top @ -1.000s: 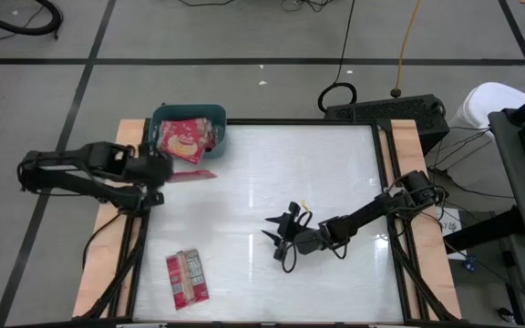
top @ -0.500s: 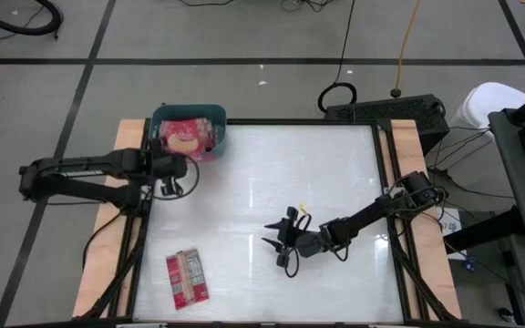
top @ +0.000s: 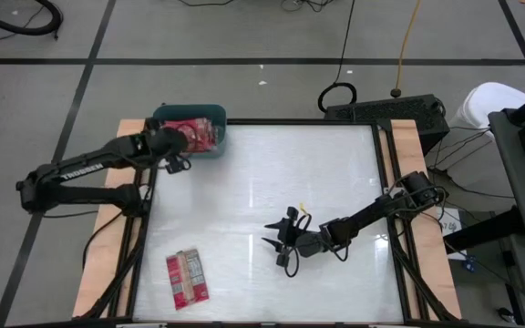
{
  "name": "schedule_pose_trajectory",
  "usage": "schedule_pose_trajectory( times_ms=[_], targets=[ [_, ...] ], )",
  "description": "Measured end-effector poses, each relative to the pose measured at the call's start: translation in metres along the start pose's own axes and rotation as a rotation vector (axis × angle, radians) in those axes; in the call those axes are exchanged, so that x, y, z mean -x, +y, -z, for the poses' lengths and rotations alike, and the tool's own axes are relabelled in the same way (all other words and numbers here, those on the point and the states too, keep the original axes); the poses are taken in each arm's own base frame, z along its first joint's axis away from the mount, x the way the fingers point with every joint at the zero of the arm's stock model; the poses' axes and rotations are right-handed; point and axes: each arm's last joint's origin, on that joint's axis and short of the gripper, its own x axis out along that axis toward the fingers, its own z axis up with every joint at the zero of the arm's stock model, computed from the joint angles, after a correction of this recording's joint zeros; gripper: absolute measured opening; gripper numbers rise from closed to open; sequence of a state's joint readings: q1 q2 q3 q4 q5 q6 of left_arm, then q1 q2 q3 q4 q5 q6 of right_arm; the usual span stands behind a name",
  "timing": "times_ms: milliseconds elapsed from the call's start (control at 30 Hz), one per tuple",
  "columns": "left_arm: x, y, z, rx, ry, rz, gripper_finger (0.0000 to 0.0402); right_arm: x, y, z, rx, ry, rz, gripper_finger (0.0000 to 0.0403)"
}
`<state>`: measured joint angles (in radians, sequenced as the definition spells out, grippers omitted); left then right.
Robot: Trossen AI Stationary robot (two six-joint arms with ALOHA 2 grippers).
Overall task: Sort popcorn bags into baskets
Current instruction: Put the red popcorn bag into the blue bin
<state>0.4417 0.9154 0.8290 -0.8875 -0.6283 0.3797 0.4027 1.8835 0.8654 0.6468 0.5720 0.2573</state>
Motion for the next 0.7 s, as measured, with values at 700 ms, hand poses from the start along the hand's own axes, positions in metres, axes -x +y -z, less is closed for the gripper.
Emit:
schedule_pose_trajectory(
  times_ms=[700],
  targets=[
    [-0.018, 0.09, -0.021, 0.252, 0.062, 0.437, 0.0037, 0.003, 0.005, 0.001, -0.021, 0.0, -0.016, 0.0171]
  ],
)
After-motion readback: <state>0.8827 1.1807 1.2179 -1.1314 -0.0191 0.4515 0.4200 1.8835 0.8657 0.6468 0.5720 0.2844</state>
